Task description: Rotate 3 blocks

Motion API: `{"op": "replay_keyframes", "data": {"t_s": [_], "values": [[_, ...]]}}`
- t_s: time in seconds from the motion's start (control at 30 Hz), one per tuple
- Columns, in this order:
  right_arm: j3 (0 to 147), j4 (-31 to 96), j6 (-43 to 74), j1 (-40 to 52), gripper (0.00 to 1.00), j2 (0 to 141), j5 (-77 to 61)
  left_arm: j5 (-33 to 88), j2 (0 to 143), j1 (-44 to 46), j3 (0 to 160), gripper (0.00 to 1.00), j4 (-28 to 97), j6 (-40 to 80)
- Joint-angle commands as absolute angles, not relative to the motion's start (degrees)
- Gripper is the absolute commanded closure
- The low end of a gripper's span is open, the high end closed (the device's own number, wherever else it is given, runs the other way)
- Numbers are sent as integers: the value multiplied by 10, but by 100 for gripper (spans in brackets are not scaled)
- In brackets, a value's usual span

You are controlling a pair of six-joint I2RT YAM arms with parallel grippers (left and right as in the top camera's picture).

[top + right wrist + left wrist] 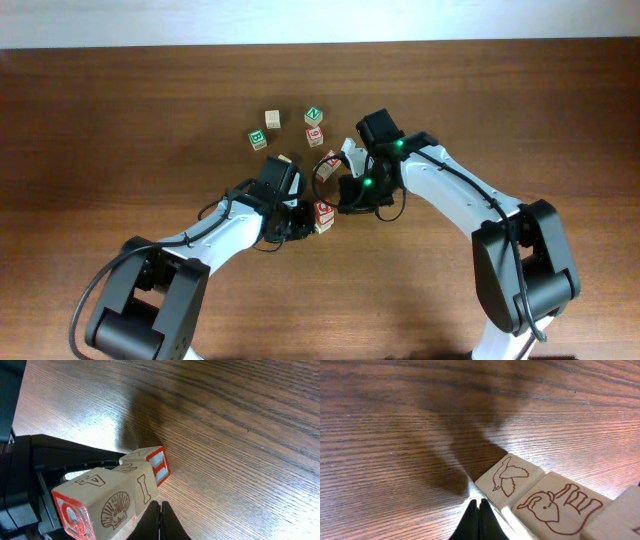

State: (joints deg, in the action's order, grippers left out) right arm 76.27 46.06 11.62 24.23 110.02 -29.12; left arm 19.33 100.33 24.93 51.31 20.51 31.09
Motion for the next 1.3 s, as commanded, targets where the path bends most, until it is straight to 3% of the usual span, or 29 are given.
{"op": "replay_keyframes", "data": {"t_s": [0.0, 0.83, 1.17, 1.27], "values": [[754, 442, 128, 248, 96, 1119, -309, 197, 1007, 245, 525, 100, 206, 305], [752, 416, 129, 260, 96, 1123, -338, 197, 1007, 245, 525, 100, 206, 305], [839, 498, 55, 131, 96, 1075, -340, 192, 963, 185, 540, 100, 212, 226], [910, 569, 32, 119, 95, 1011, -325, 124, 863, 120, 605, 100, 330, 162]]}}
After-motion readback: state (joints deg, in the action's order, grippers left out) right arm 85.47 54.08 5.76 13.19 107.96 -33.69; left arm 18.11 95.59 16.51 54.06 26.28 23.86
